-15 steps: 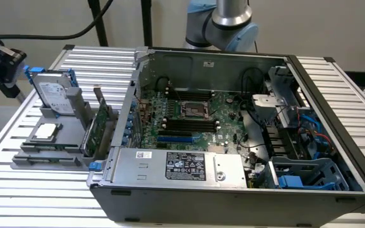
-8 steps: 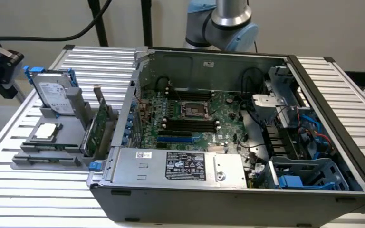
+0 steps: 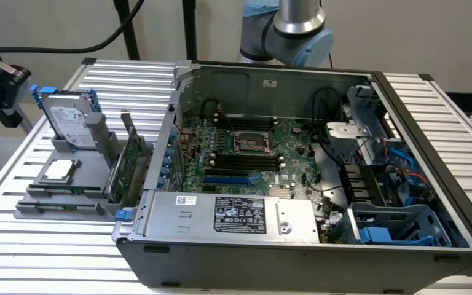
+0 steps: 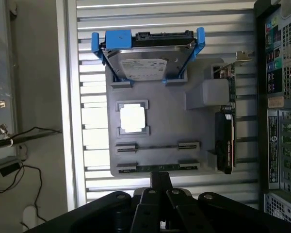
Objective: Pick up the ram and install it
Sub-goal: 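Pick up the ram and move it above insertion slot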
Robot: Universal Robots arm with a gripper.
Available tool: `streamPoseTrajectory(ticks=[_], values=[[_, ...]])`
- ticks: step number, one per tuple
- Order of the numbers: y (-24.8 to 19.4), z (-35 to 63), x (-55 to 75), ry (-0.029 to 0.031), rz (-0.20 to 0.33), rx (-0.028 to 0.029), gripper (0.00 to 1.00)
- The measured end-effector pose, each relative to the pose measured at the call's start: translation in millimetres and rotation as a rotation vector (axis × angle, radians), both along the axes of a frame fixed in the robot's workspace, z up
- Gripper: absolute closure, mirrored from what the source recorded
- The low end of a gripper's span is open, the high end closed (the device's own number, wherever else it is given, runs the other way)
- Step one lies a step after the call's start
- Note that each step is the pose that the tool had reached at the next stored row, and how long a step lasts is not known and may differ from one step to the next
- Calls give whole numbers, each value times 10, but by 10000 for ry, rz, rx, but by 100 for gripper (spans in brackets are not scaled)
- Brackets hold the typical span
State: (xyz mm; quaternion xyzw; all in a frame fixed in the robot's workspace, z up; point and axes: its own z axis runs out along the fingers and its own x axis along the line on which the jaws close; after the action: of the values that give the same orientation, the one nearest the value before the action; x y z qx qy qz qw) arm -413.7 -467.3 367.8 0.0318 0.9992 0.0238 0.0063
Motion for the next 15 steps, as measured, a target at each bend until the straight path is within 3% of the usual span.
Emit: streamPoseTrajectory(ticks=[5,15], values=[[0,-4,1,0,153,0,100],[0,-53,1,0,1973,0,100]])
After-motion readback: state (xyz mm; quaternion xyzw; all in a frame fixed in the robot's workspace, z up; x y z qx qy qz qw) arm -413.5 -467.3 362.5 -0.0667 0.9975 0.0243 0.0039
